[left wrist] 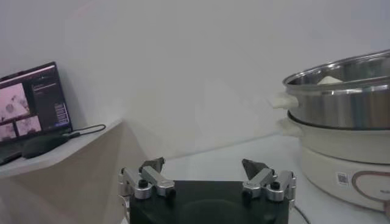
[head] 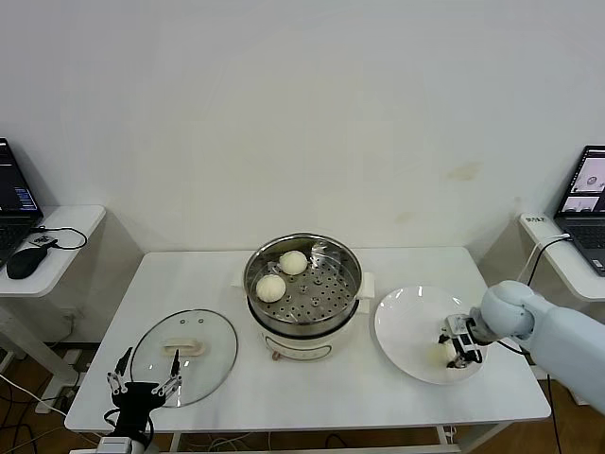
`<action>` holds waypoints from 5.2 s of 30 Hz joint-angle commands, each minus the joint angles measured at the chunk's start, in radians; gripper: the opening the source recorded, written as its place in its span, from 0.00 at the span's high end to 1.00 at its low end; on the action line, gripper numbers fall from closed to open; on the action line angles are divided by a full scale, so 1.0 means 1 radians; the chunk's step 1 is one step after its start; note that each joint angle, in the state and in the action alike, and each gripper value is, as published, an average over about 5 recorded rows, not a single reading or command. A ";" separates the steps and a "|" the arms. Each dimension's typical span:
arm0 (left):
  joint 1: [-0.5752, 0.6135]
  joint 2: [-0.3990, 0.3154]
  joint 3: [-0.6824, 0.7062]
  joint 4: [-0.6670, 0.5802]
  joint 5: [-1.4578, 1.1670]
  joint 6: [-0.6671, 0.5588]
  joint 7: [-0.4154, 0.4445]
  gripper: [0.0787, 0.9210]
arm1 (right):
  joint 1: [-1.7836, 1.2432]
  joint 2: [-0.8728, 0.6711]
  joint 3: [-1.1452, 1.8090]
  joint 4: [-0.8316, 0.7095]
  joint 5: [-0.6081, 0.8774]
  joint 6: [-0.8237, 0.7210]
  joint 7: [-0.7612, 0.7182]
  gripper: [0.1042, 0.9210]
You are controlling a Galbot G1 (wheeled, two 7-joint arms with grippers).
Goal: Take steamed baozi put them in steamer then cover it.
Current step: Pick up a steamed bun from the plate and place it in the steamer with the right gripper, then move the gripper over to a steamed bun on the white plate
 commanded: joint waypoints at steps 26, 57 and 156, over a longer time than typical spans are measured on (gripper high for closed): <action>0.030 0.002 -0.007 -0.081 -0.006 0.000 -0.003 0.12 | 0.885 0.354 -0.477 0.008 0.422 -0.043 0.028 0.46; 0.031 -0.029 -0.026 -0.070 -0.011 -0.004 -0.011 0.12 | 0.726 0.703 -0.637 -0.223 0.126 0.488 0.022 0.46; -0.023 0.031 -0.028 -0.021 -0.028 0.025 -0.002 0.12 | -0.028 0.212 0.137 -0.378 -0.137 0.050 0.037 0.21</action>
